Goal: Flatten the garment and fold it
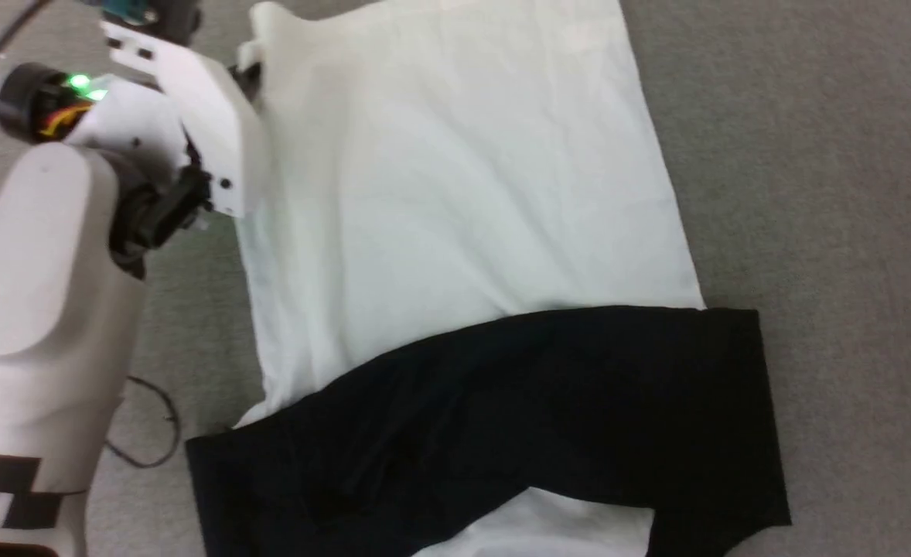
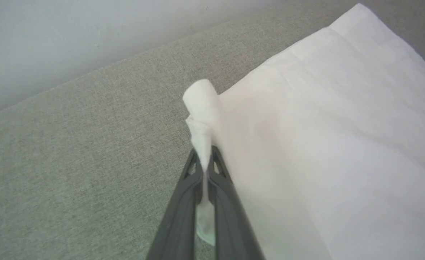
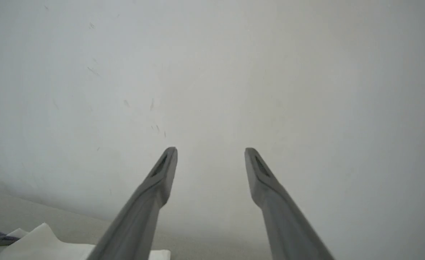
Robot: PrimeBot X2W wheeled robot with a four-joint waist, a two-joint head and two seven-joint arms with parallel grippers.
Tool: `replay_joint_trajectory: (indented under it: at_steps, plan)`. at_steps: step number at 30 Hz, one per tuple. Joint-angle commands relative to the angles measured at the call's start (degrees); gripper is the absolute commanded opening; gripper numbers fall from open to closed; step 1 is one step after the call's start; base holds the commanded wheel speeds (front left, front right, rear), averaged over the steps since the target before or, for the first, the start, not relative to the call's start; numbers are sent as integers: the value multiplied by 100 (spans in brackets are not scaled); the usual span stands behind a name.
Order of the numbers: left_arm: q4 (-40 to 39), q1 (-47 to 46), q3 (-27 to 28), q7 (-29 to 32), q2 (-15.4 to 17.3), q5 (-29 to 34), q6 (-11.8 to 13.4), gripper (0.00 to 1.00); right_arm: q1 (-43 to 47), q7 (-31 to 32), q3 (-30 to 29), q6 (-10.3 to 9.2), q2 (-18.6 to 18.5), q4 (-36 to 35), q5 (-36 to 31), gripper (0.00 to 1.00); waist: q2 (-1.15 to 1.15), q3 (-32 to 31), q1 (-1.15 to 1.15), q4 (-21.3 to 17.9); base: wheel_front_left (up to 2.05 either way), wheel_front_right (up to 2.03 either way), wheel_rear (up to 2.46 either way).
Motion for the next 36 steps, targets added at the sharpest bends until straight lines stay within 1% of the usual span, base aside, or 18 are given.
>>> replay_joint_trajectory:
  at_steps: [1,2,3,5,6,9,11,14,17,20,24,30,36]
  plan:
    - [37,83,-35,-134,-52,-23,-40,0,-614,370,88,-3,-148,76,145,100,0,-226,0,300,0,0,0]
    - [47,80,-62,-204,-77,-22,-51,0,-997,634,163,-3,-255,213,232,100,0,-237,0,348,0,0,0]
    - [47,80,-62,-204,-77,-22,-51,0,-997,634,163,-3,-255,213,232,100,0,-237,0,348,0,0,0]
    - [67,58,-100,-306,-135,-31,-64,0,-1704,1144,424,-3,-516,660,320,100,0,-224,0,449,0,0,0]
    - [80,32,-119,-343,-164,-32,-69,0,-2011,1417,523,-3,-553,987,407,100,0,-205,0,500,0,0,0]
    - [111,-70,-190,-422,-257,-37,-84,0,-2723,2273,626,-3,-419,2085,520,100,0,-103,0,645,0,0,0]
    - [127,-140,-227,-478,-313,-39,-91,0,-3075,2775,485,-3,-153,2779,528,100,0,-14,0,721,0,0,0]
    - [147,-246,-290,-543,-392,-36,-102,0,-3388,3453,354,-3,38,3641,242,100,0,132,0,838,0,0,0]
    - [155,-356,-359,-600,-469,-36,-113,0,-3493,3981,124,-3,190,4252,-22,100,0,286,0,955,0,0,0]
    - [139,-468,-447,-635,-536,-39,-128,0,-3498,4210,-28,-3,227,4537,-263,100,0,458,0,1078,0,0,0]
    - [102,-612,-554,-668,-599,-57,-145,0,-3449,4199,-224,-3,300,4676,-345,100,0,668,0,1227,0,0,0]
    - [41,-767,-693,-706,-620,-101,-165,0,-3405,4252,-284,-3,288,4754,-440,100,0,936,0,1377,0,0,0]
    - [88,-866,-763,-778,-621,-195,-176,0,-3354,4362,-260,-3,300,4762,-495,99,0,1021,0,1473,0,0,0]
